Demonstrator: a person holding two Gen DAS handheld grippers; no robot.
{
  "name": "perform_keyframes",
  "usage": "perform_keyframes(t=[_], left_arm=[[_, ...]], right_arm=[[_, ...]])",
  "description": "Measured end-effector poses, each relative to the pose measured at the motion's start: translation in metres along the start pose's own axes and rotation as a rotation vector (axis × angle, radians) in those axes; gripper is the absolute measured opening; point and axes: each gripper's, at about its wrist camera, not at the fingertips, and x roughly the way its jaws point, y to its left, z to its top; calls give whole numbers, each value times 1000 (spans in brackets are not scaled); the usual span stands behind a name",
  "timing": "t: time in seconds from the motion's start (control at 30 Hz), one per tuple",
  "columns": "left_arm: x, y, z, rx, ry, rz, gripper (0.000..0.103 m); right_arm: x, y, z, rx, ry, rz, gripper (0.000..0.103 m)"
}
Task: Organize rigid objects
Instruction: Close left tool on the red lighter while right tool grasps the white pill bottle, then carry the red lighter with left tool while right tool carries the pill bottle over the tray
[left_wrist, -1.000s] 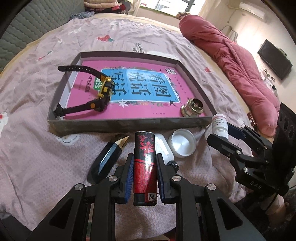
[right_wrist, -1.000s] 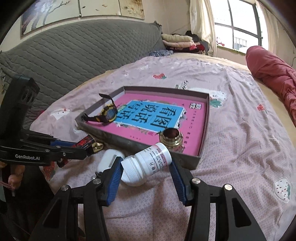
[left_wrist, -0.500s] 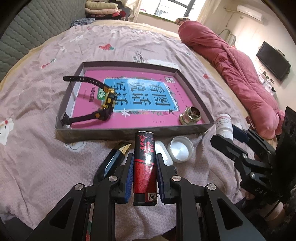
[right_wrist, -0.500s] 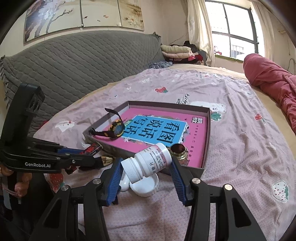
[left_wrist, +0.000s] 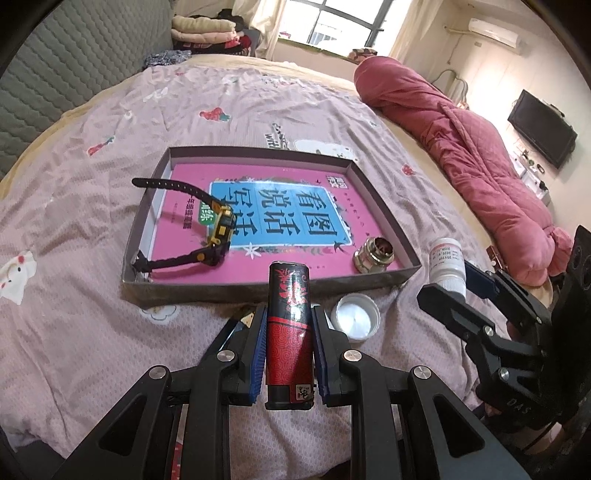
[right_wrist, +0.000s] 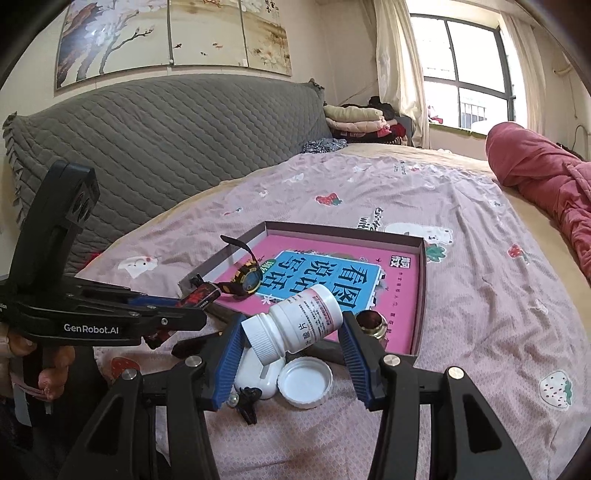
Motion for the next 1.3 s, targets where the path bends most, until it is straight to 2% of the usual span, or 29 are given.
perform_keyframes(t=[0.73, 1.3], left_arm=[[7, 0, 23, 6, -34, 16, 23], [12, 3, 38, 8, -56, 32, 23]], right_arm=[[9, -9, 14, 14, -46, -34, 51], [20, -7, 24, -26, -69, -53, 51]])
